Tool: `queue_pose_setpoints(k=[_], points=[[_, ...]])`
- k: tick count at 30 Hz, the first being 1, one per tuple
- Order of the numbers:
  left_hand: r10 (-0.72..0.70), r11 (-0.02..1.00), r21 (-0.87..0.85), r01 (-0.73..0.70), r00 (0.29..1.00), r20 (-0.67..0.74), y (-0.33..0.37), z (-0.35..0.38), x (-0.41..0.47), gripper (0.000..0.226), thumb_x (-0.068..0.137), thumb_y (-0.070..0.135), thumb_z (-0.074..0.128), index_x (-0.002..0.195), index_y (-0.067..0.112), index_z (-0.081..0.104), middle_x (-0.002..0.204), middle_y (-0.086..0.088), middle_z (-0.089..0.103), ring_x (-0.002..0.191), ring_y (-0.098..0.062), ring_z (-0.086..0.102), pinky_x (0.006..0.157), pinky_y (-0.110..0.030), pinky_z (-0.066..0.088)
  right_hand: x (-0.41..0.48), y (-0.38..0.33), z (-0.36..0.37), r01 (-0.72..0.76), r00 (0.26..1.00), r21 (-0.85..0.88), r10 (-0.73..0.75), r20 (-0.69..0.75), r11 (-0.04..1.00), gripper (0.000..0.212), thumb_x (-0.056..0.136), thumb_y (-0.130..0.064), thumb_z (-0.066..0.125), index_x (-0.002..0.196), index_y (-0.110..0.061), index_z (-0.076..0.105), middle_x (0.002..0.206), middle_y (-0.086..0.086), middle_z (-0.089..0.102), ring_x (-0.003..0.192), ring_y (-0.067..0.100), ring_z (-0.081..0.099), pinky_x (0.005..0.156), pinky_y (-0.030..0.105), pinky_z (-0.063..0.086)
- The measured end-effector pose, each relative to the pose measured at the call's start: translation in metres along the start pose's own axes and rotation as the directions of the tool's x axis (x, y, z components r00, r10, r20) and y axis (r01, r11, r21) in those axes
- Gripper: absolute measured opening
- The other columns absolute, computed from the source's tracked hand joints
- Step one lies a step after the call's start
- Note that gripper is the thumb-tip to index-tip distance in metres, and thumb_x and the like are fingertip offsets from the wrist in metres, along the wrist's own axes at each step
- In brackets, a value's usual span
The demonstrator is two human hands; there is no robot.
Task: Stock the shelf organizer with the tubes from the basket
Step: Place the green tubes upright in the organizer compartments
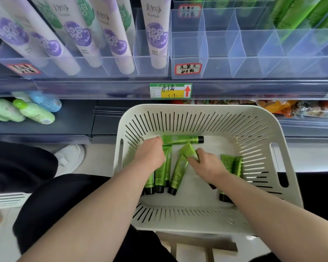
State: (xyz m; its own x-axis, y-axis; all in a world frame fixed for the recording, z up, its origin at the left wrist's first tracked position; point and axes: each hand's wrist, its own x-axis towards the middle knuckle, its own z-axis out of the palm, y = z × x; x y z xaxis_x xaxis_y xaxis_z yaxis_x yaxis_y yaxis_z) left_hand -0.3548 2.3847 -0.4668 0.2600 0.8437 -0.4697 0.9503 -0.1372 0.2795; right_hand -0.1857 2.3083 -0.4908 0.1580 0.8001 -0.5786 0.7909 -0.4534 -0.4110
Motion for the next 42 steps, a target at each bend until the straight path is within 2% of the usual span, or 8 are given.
queue_pose_setpoints(k=[3, 8, 11, 13, 16, 24, 33, 42], points=[[0.01, 0.999, 0.04, -0.011, 0.999, 0.038, 0.003, 0.008, 0.0, 0.038, 0.092, 0.004, 0.056, 0.129, 0.01, 0.052, 0.114, -0.005, 0.063, 0.098, -0.021, 0.061, 0.078, -0.033, 0.053, -0.007, 0.002, -0.01, 0.085, 0.996, 0.054, -0.085, -0.015, 0.995, 0.031, 0.097, -0.041, 0.045, 0.079, -0.017, 0.04, 0.077, 0.0, 0.051, 0.073, 0.022, 0.051, 0.06, 0.033, 0.038], [-0.017, 0.995, 0.101, 0.01, 0.998, 0.062, 0.008, 0.028, -0.009, 0.054, 0.085, -0.009, 0.055, 0.137, 0.0, 0.041, 0.106, -0.011, 0.055, 0.093, -0.024, 0.057, 0.074, -0.029, 0.049, -0.019, 0.005, -0.023, 0.195, 0.979, 0.11, -0.187, -0.08, 0.975, 0.023, 0.097, -0.023, 0.051, 0.118, -0.017, 0.045, 0.089, 0.0, 0.058, 0.073, 0.016, 0.057, 0.055, 0.027, 0.043], [-0.039, 0.99, 0.141, 0.029, 0.997, 0.073, 0.015, 0.039, -0.011, 0.061, 0.081, -0.014, 0.055, 0.138, 0.0, 0.037, 0.115, -0.017, 0.052, 0.106, -0.032, 0.055, 0.089, -0.039, 0.051, -0.023, 0.007, -0.027, 0.235, 0.968, 0.107, -0.223, -0.118, 0.966, 0.021, 0.095, -0.022, 0.053, 0.115, -0.017, 0.053, 0.105, 0.001, 0.056, 0.084, 0.017, 0.057, 0.069, 0.028, 0.046], [-0.058, 0.995, 0.086, 0.051, 0.995, 0.077, 0.019, 0.042, -0.012, 0.064, 0.081, -0.011, 0.06, 0.139, 0.003, 0.036, 0.105, -0.013, 0.056, 0.096, -0.028, 0.059, 0.079, -0.035, 0.054, -0.024, 0.01, -0.032, 0.234, 0.964, 0.098, -0.217, -0.155, 0.967, 0.021, 0.094, -0.021, 0.054, 0.114, -0.016, 0.055, 0.109, 0.001, 0.053, 0.09, 0.021, 0.058, 0.076, 0.032, 0.048], [-0.095, 0.995, 0.035, 0.092, 0.991, 0.092, 0.022, 0.044, -0.016, 0.048, 0.085, 0.002, 0.067, 0.128, 0.007, 0.047, 0.085, 0.0, 0.053, 0.072, -0.012, 0.056, 0.056, -0.022, 0.044, -0.029, 0.014, -0.041, 0.237, 0.955, 0.032, -0.227, -0.189, 0.971, 0.022, 0.094, -0.019, 0.053, 0.116, -0.016, 0.054, 0.111, 0.003, 0.054, 0.091, 0.024, 0.058, 0.076, 0.037, 0.05], [0.106, 0.979, -0.162, -0.121, 0.99, -0.098, 0.048, 0.005, -0.034, 0.014, 0.091, 0.03, 0.063, 0.1, 0.019, 0.058, 0.087, 0.005, 0.06, 0.082, -0.019, 0.061, 0.067, -0.033, 0.05, -0.052, 0.008, -0.07, 0.295, 0.888, -0.121, -0.319, -0.332, 0.948, 0.024, 0.096, -0.022, 0.047, 0.119, -0.021, 0.051, 0.108, 0.0, 0.054, 0.088, 0.024, 0.058, 0.068, 0.04, 0.052], [0.338, 0.794, -0.309, -0.523, 0.803, -0.49, 0.12, -0.1, -0.064, 0.015, 0.089, 0.025, 0.069, 0.101, 0.022, 0.062, 0.077, 0.01, 0.062, 0.068, -0.001, 0.057, 0.061, -0.012, 0.04, -0.099, -0.007, -0.172, 0.301, 0.577, -0.343, -0.456, -0.677, 0.89, 0.023, 0.091, -0.019, 0.056, 0.114, -0.018, 0.058, 0.106, 0.005, 0.062, 0.102, 0.03, 0.054, 0.076, 0.039, 0.042], [0.252, 0.679, -0.287, -0.676, 0.582, -0.773, 0.204, -0.213, -0.048, 0.022, 0.09, 0.02, 0.058, 0.109, 0.031, 0.057, 0.082, -0.002, 0.062, 0.079, -0.027, 0.064, 0.073, -0.049, 0.057, -0.13, -0.019, -0.275, 0.309, 0.258, -0.379, -0.461, -0.849, 0.872, 0.023, 0.09, -0.012, 0.058, 0.112, -0.014, 0.06, 0.101, 0.01, 0.06, 0.094, 0.035, 0.055, 0.069, 0.04, 0.043]])
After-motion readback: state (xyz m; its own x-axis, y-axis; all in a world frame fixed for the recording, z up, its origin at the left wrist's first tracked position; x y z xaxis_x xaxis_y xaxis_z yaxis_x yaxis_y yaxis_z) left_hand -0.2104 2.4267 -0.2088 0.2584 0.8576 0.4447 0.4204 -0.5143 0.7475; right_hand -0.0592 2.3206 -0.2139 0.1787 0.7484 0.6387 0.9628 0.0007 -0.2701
